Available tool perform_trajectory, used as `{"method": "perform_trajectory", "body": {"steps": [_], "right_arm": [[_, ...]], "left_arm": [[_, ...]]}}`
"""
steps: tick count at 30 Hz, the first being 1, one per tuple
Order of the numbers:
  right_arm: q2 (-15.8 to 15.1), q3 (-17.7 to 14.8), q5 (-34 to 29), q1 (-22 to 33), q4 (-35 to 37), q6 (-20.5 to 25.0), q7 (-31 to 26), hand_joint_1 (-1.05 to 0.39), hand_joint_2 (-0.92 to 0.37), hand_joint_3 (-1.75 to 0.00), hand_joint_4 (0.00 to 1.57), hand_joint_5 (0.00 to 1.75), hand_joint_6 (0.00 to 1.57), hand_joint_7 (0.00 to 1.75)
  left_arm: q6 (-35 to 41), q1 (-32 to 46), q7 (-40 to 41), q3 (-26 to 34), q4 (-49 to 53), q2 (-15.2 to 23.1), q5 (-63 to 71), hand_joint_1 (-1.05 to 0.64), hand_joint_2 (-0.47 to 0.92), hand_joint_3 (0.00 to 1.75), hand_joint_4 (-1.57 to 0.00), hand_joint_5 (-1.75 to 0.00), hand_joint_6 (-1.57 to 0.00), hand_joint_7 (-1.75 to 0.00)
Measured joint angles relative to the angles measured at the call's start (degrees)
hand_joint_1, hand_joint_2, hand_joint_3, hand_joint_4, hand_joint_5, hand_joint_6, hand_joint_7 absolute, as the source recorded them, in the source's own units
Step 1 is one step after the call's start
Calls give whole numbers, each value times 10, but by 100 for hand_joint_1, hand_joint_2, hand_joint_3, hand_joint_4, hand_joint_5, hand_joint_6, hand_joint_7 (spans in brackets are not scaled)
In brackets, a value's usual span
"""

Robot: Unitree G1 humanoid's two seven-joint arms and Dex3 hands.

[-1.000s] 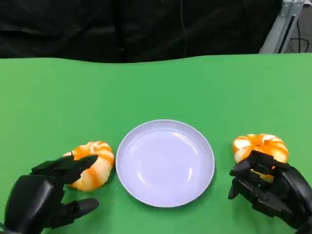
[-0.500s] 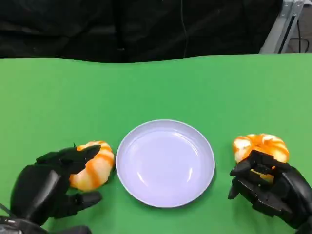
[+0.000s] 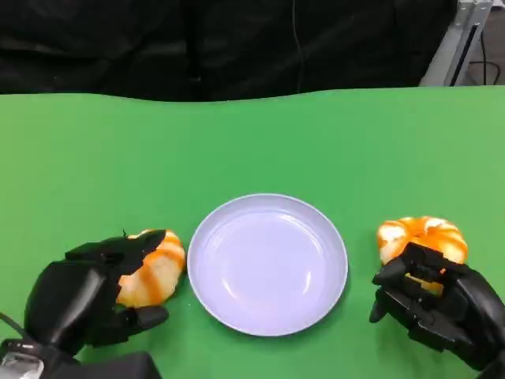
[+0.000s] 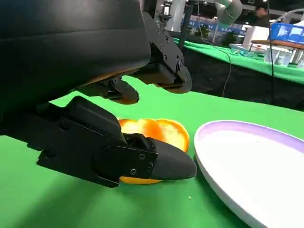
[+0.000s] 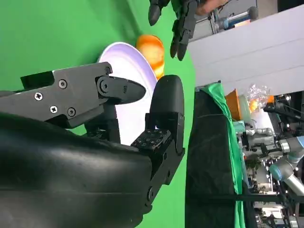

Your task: Grasp the bread from the table and place it into the plate.

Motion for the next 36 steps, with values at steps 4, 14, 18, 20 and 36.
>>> {"method": "perform_trajectory", "body": {"steps": [4, 14, 18, 20, 36], "right_arm": [[0, 0, 0, 0, 0, 0, 0, -5, -89, -43, 53, 162, 64, 112], [0, 0, 0, 0, 0, 0, 0, -5, -89, -42, 55, 161, 65, 112], [0, 0, 0, 0, -3, 0, -1, -4, -89, -43, 55, 161, 65, 111], [0, 0, 0, 0, -3, 0, -1, -4, -89, -43, 55, 160, 65, 111], [0, 0, 0, 0, -3, 0, -1, -4, -88, -43, 55, 161, 65, 111]], "left_arm": [[6, -14, 0, -10, 23, 0, -3, -83, 92, 29, -51, -1, -47, -1], [8, -40, 3, -30, 78, 1, -4, -81, 92, 28, -51, 0, -48, -1], [8, -47, 4, -40, 96, 2, -4, -75, 92, 27, -51, 0, -49, -1], [9, -51, 5, -43, 101, 2, -4, -60, 92, 20, -51, 0, -50, -1], [9, -60, -8, -58, 106, 13, -24, -5, 91, 7, -49, 0, -51, 0]]}}
